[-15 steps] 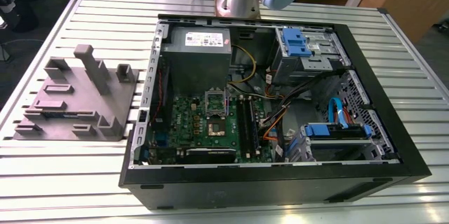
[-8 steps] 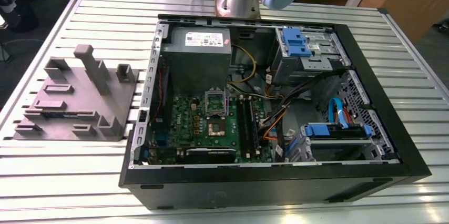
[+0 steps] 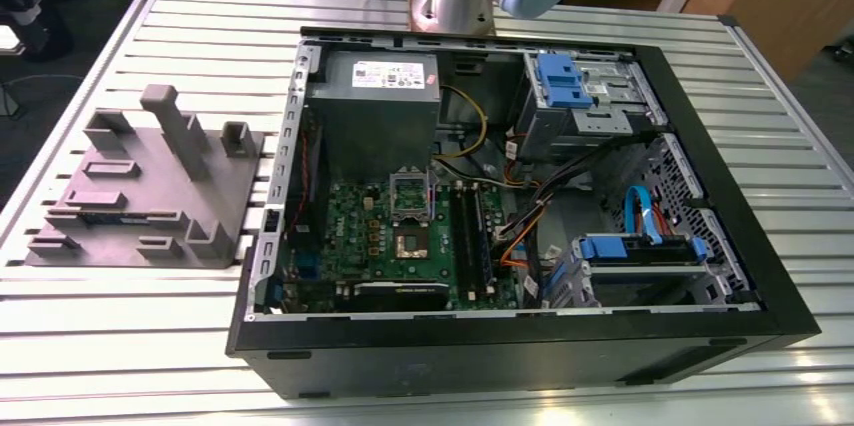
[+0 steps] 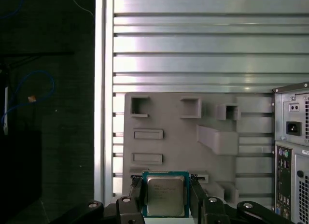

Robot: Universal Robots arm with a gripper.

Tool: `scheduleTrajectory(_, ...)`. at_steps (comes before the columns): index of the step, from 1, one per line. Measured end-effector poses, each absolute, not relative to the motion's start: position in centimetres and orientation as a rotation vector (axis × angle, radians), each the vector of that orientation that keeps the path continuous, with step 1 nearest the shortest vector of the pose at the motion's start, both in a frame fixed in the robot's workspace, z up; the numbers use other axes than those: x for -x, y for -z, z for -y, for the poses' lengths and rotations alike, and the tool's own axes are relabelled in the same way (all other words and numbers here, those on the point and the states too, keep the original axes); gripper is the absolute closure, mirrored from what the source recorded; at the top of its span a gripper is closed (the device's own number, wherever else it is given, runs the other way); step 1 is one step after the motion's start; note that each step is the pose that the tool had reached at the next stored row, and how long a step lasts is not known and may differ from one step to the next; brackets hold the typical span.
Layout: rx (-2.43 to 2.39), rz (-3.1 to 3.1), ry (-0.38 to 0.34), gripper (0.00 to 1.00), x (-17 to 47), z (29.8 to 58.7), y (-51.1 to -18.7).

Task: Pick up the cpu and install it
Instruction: 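Pick up the cpu and move it towards the insertion slot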

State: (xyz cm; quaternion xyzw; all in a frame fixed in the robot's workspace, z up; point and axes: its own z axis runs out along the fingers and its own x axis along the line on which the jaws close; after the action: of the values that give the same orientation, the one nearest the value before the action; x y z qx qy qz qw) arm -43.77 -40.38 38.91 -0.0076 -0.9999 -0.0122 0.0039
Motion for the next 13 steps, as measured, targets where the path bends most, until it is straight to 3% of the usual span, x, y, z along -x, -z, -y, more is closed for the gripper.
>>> scheduleTrajectory(13,0.024,3.133,0.038,0.53,42.75,40.38,-38.92)
